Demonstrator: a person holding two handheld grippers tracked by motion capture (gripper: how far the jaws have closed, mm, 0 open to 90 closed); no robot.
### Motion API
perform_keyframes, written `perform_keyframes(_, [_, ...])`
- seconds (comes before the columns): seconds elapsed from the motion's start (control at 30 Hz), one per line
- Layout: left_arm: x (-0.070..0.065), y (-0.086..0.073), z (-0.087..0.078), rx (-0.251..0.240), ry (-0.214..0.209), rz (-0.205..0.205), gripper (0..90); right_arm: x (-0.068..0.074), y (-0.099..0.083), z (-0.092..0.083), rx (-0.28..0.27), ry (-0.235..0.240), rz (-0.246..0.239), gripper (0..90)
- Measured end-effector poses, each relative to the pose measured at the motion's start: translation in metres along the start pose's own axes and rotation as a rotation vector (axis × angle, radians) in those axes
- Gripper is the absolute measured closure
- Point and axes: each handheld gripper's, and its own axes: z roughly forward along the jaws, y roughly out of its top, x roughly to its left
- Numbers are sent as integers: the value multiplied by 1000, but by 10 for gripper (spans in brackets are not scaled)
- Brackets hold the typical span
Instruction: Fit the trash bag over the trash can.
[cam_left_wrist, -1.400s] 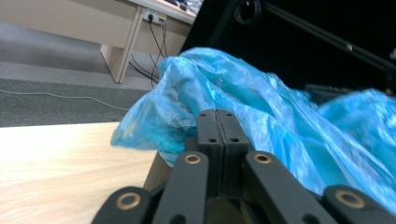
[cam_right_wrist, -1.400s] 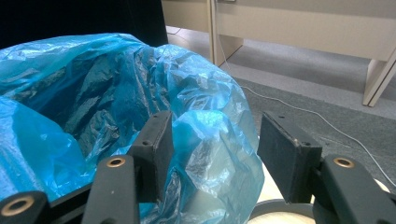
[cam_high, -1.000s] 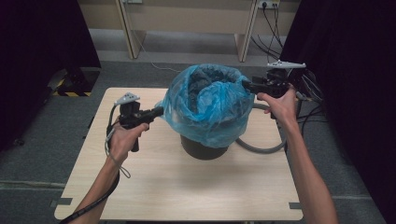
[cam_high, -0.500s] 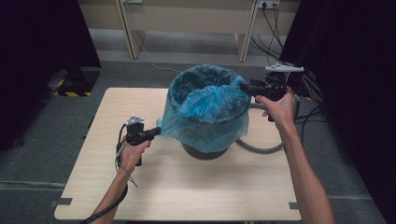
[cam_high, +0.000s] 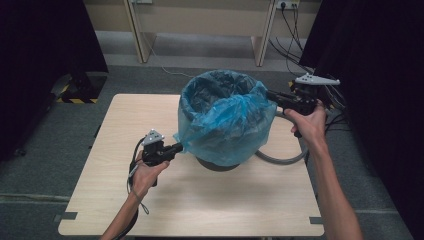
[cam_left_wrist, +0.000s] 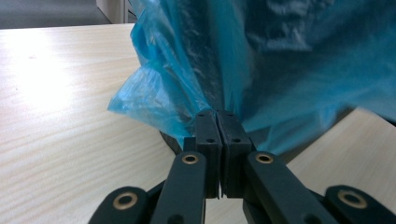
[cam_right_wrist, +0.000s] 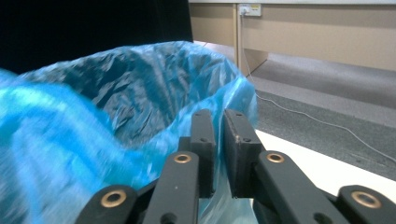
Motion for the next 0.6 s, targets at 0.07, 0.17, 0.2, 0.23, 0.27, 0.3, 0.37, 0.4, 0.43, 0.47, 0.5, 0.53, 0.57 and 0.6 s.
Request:
perform_keyframes(0.07, [3,-3,-1,0,5,-4,883,1,-6,-11,6,6,-23,863])
perform_keyframes(0.17, [7,-6,-2,3,15,-15,889,-1,-19,-22,38,4,-44,888])
perform_keyframes(0.2, [9,-7,-2,6,19,-19,890,-2,-24,-24,51,1,-48,898])
perform_keyframes(0.23, [11,-8,-1,9,27,-18,891,-3,-29,-25,67,-11,-58,900])
perform_keyframes(0.27, [13,-8,0,13,41,-14,892,-5,-34,-25,85,-22,-66,900])
perform_keyframes(0.3, [16,-9,1,17,57,-13,893,-7,-40,-23,102,-24,-65,900])
perform_keyframes(0.37, [25,-11,5,20,69,-41,894,-11,-51,-15,135,-23,-60,900])
perform_keyframes(0.4, [29,-12,7,21,74,-52,894,-12,-56,-10,150,-25,-55,900])
perform_keyframes(0.43, [32,-13,9,23,77,-61,894,-14,-60,-6,153,-24,-53,900])
perform_keyframes(0.47, [34,-14,10,25,78,-65,894,-15,-63,-3,147,-18,-44,900])
perform_keyframes(0.5, [35,-14,10,29,82,-66,894,-17,-66,0,138,-14,-33,900])
perform_keyframes(0.53, [36,-15,12,35,88,-58,894,-20,-67,3,135,-19,-21,870])
perform_keyframes(0.57, [36,-16,13,40,98,-51,894,-23,-68,6,129,-34,-8,828])
perform_keyframes(0.6, [36,-17,15,49,112,-38,894,-26,-68,8,118,-51,5,806])
